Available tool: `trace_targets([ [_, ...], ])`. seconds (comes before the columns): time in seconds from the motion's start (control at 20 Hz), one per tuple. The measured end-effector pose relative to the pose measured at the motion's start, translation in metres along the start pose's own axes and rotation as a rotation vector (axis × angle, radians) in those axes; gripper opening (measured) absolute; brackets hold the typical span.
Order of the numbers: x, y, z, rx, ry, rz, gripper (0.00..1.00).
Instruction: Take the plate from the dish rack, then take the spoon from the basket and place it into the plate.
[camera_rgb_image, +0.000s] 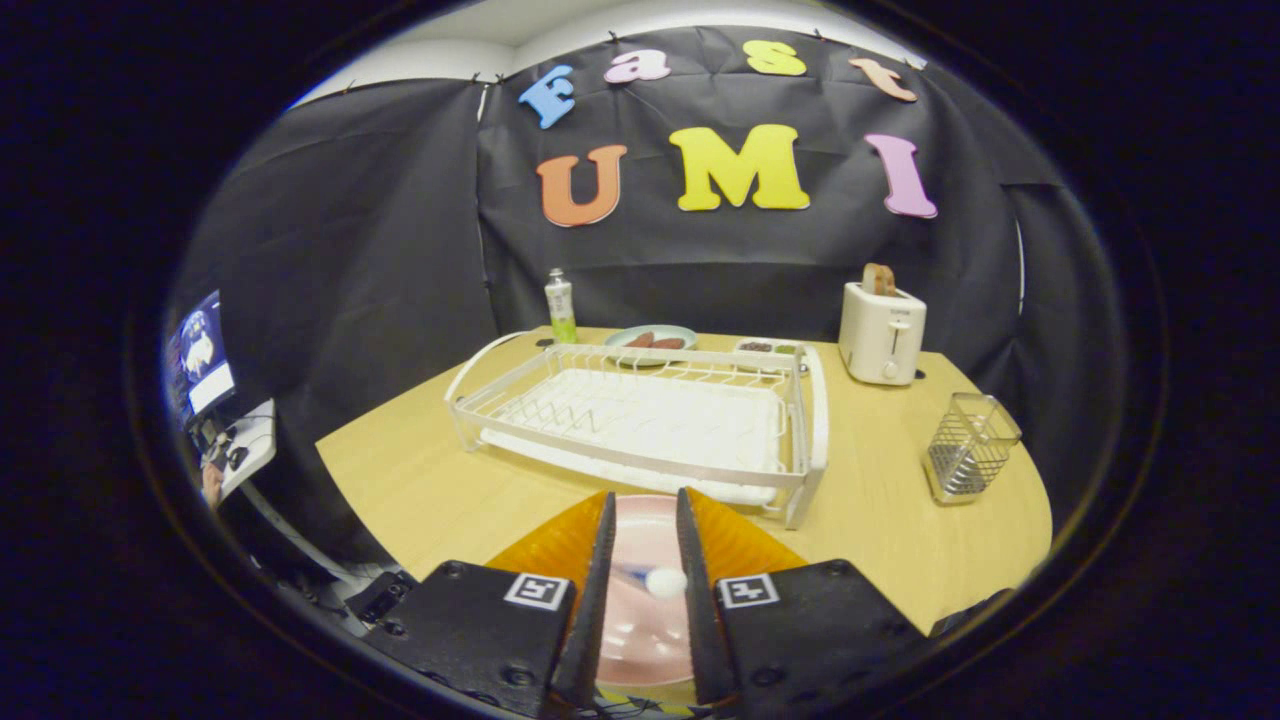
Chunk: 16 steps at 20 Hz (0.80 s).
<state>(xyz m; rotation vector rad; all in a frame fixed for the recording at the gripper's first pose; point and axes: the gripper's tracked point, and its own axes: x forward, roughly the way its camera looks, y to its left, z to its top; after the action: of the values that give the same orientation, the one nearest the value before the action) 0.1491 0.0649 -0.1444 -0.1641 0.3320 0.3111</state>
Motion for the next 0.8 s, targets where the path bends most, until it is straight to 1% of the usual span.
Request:
trace_targets([
  [0.1,-0.008,-0.011,0.011,-0.020,-0.043,-0.058,0.66],
  [0.15,-0.013,-0.013,0.017,-0.024,-0.059,-0.069,0.78],
  [0.25,-0.024,-0.014,0.027,-0.015,-0.088,-0.086,0.88],
  [0.3,-0.031,-0.017,0.031,-0.009,-0.104,-0.104,0.95],
  [0.35,-0.039,-0.019,0.037,-0.006,-0.125,-0.125,1.00],
  [0.5,-0.069,-0.021,0.055,0.024,-0.187,-0.172,1.00],
  [0.7,-0.116,-0.013,0.073,0.084,-0.243,-0.162,1.00],
  [0.8,-0.143,-0.015,0.082,0.116,-0.280,-0.181,1.00],
])
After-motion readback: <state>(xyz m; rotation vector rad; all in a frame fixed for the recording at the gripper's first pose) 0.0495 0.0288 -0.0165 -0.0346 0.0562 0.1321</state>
